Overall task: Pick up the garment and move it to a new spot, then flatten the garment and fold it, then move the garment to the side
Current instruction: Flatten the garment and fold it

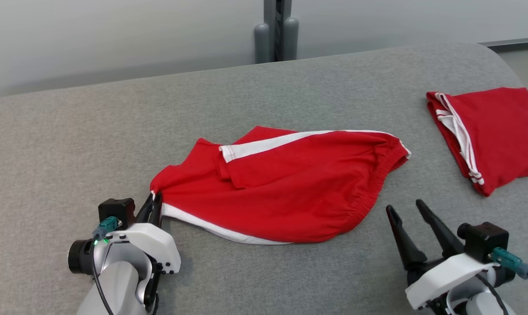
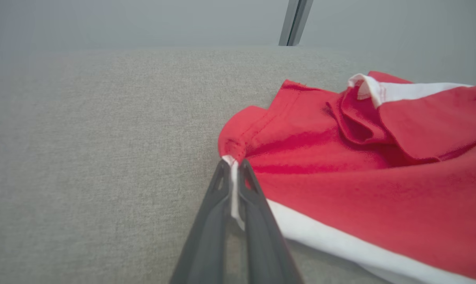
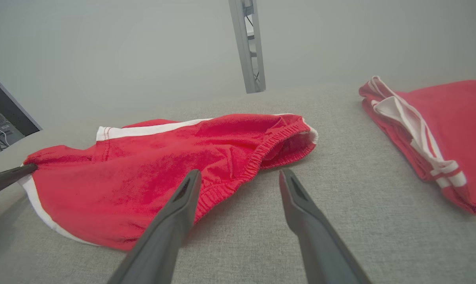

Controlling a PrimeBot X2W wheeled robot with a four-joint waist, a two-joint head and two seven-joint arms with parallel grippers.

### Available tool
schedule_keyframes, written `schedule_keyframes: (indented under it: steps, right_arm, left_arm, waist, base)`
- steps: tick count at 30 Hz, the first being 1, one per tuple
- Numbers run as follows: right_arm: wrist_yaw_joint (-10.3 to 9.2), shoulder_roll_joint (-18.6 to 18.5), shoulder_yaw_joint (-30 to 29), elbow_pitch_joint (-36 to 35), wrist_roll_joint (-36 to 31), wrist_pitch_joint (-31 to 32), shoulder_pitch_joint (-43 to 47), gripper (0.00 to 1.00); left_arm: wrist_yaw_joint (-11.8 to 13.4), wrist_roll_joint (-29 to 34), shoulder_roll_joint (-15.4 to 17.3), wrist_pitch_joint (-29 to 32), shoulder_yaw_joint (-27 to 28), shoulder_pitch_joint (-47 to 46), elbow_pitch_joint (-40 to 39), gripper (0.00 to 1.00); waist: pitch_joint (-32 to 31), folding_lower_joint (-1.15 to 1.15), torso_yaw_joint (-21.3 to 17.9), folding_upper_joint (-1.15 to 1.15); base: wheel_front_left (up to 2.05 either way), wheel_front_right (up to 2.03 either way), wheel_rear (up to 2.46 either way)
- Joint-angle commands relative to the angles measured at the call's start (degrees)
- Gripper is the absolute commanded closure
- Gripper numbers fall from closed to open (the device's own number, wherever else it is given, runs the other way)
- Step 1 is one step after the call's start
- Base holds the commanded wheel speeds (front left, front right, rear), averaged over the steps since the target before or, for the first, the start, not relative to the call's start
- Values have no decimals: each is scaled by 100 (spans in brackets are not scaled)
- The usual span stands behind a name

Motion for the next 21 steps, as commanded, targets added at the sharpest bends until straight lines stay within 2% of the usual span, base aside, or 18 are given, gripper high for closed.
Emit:
schedule_keyframes:
  steps: [1,11,21]
  right_arm:
    - [1,-53,56,41,96,30,66,0]
    - [1,-388,1461,680,606,49,-260,0]
    - [1,-361,2633,1482,611,-199,-975,0]
  left_arm:
    - [-18,-33,10,-76,21,-56,-43,100]
    - [-47,-157,-67,-285,-41,75,-701,100]
    - [-25,-209,-94,-293,-269,160,-1027,100]
  waist:
    - [18,0,63,0]
    - [77,0,556,0]
    - [107,0,885,0]
  base:
    - [0,0,0]
    - [0,0,0]
    - [0,0,0]
